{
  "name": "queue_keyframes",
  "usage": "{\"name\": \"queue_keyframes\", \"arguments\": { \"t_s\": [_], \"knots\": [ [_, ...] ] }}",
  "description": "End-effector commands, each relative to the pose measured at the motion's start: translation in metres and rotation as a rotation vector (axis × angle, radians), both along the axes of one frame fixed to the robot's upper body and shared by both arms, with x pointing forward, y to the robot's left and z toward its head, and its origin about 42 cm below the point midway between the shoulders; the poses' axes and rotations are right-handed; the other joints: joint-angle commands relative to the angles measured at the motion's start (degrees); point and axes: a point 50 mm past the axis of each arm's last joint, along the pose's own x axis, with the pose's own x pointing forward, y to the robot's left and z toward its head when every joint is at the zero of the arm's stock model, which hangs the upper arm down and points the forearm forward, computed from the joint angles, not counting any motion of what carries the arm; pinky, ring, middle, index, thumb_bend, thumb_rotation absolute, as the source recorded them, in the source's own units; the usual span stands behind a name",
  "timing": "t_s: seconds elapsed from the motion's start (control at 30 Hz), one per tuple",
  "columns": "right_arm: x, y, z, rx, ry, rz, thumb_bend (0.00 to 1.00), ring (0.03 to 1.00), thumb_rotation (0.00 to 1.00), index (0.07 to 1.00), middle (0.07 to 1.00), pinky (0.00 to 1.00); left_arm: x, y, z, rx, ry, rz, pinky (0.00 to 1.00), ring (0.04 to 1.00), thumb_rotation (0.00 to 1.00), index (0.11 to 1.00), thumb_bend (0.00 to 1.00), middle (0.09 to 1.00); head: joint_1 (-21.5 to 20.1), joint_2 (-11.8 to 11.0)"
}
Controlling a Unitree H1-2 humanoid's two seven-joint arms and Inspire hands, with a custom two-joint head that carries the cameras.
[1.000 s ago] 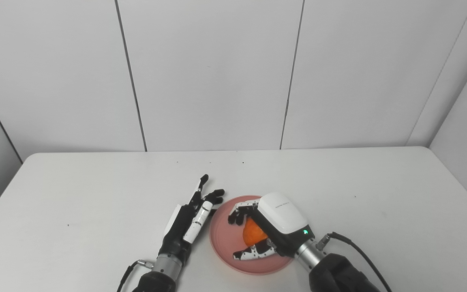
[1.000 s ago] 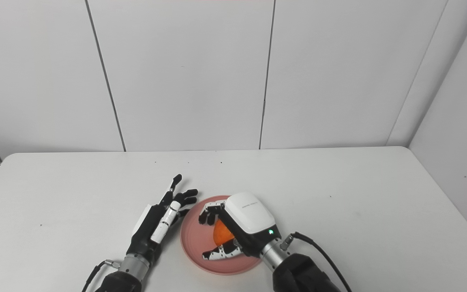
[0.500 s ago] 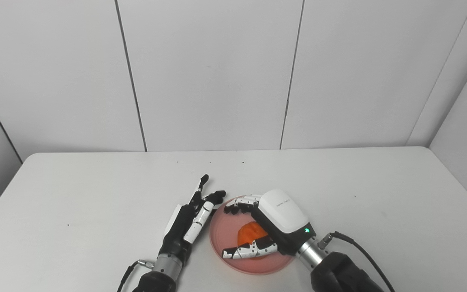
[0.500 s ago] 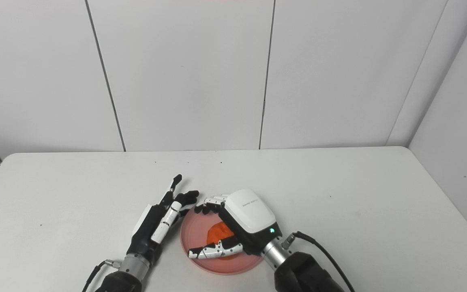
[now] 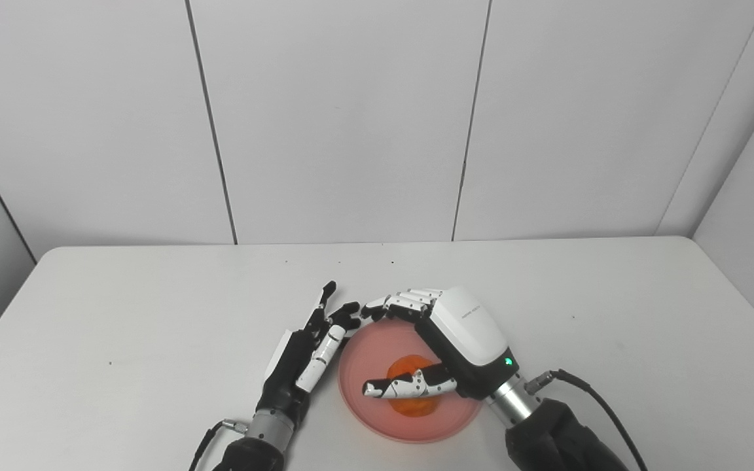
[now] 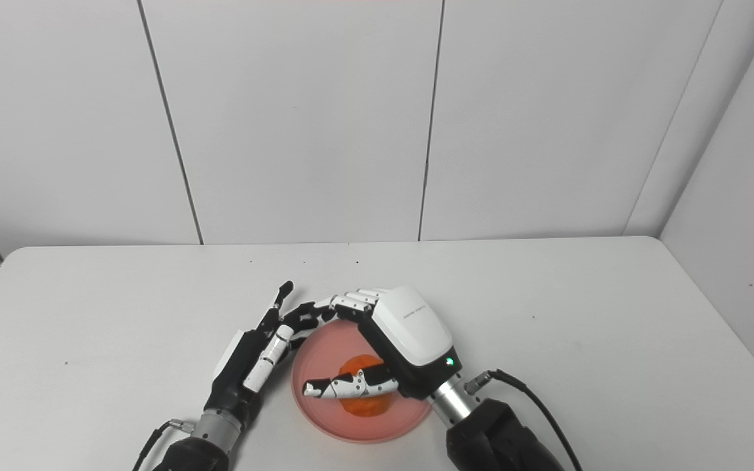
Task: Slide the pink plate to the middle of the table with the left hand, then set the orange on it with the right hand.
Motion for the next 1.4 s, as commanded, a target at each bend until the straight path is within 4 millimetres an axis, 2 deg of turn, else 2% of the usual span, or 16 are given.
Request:
{"name": "queue_keyframes", "arguments": {
  "t_s": [0.0,0.03,0.17,0.33,0.43,0.47,0.53,0.57,0.63,0.7,0.8,0.83,0.87,0.9,1.13,1.37],
  "knots": [
    [0.004,0.002,0.03,0.074,-0.123,0.042,0.69,0.598,0.99,0.648,0.638,0.54,-0.014,-0.018,-0.02,-0.005,0.101,-0.065,0.75,0.843,0.84,1.0,0.56,0.884,0.1,0.0],
    [0.005,0.001,0.032,0.102,-0.128,0.045,0.7,0.603,1.0,0.65,0.642,0.54,-0.014,-0.018,-0.02,-0.008,0.093,-0.063,0.75,0.812,0.85,1.0,0.56,0.868,0.1,0.0],
    [0.008,-0.005,0.033,0.172,-0.142,0.043,0.72,0.606,1.0,0.656,0.651,0.54,-0.013,-0.018,-0.022,-0.019,0.083,-0.053,0.76,0.792,0.88,1.0,0.55,0.848,0.0,-0.1],
    [0.013,-0.011,0.028,0.203,-0.145,0.032,0.67,0.604,1.0,0.663,0.656,0.52,-0.013,-0.017,-0.022,-0.017,0.053,-0.015,0.78,0.828,0.87,1.0,0.57,0.882,0.0,-0.1],
    [0.016,-0.016,0.021,0.234,-0.102,0.009,0.69,0.635,1.0,0.687,0.689,0.55,-0.014,-0.017,-0.022,-0.024,0.026,0.019,0.79,0.853,0.88,0.998,0.65,0.917,0.0,0.0],
    [0.016,-0.019,0.016,0.245,-0.056,-0.018,0.7,0.678,1.0,0.717,0.725,0.59,-0.015,-0.017,-0.022,-0.034,0.014,0.042,0.83,0.879,0.86,0.999,0.65,0.938,-0.1,0.0],
    [0.016,-0.023,0.008,0.263,0.032,-0.06,0.71,0.704,1.0,0.735,0.746,0.62,-0.016,-0.017,-0.021,-0.034,-0.013,0.092,0.85,0.894,0.85,1.0,0.65,0.95,-0.2,-0.1],
    [0.016,-0.024,0.005,0.269,0.069,-0.074,0.73,0.734,1.0,0.765,0.775,0.65,-0.017,-0.017,-0.02,-0.027,-0.027,0.115,0.77,0.823,0.84,0.995,0.66,0.98,-0.2,-0.1],
    [0.015,-0.027,-0.001,0.32,0.142,-0.089,0.74,0.746,1.0,0.783,0.791,0.66,-0.017,-0.016,-0.02,-0.001,-0.07,0.162,0.71,0.773,0.83,0.991,0.66,0.995,0.0,0.1],
    [0.014,-0.031,-0.01,0.407,0.225,-0.1,0.73,0.749,1.0,0.801,0.801,0.67,-0.017,-0.016,-0.021,0.011,-0.111,0.199,0.74,0.737,0.87,0.998,0.69,0.999,0.0,0.0],
    [0.014,-0.037,-0.025,0.538,0.32,-0.126,0.7,0.753,1.0,0.818,0.817,0.68,-0.017,-0.016,-0.023,-0.004,-0.134,0.221,0.85,0.888,0.86,1.0,0.67,1.0,-0.1,0.0],
    [0.014,-0.04,-0.03,0.569,0.34,-0.138,0.7,0.753,1.0,0.819,0.818,0.68,-0.018,-0.016,-0.023,-0.005,-0.137,0.226,0.86,0.904,0.86,1.0,0.67,1.0,-0.1,0.1],
    [0.014,-0.041,-0.033,0.585,0.351,-0.146,0.71,0.752,1.0,0.823,0.821,0.67,-0.018,-0.016,-0.023,-0.006,-0.139,0.228,0.94,0.961,0.86,1.0,0.67,1.0,-0.1,0.1],
    [0.013,-0.045,-0.039,0.613,0.37,-0.161,0.71,0.751,1.0,0.824,0.822,0.67,-0.018,-0.016,-0.024,-0.009,-0.14,0.233,0.97,0.98,0.86,1.0,0.67,1.0,-0.1,0.1],
    [0.004,-0.057,-0.066,0.758,0.484,-0.237,0.75,0.766,1.0,0.831,0.835,0.74,-0.019,-0.016,-0.025,-0.002,-0.138,0.253,1.0,1.0,0.87,1.0,0.67,1.0,-0.1,0.2],
    [-0.002,-0.058,-0.085,0.984,0.626,-0.227,0.81,0.847,1.0,0.834,0.868,0.86,-0.018,-0.016,-0.024,-0.008,-0.135,0.249,1.0,1.0,0.87,1.0,0.65,1.0,0.0,0.2]
  ]
}}
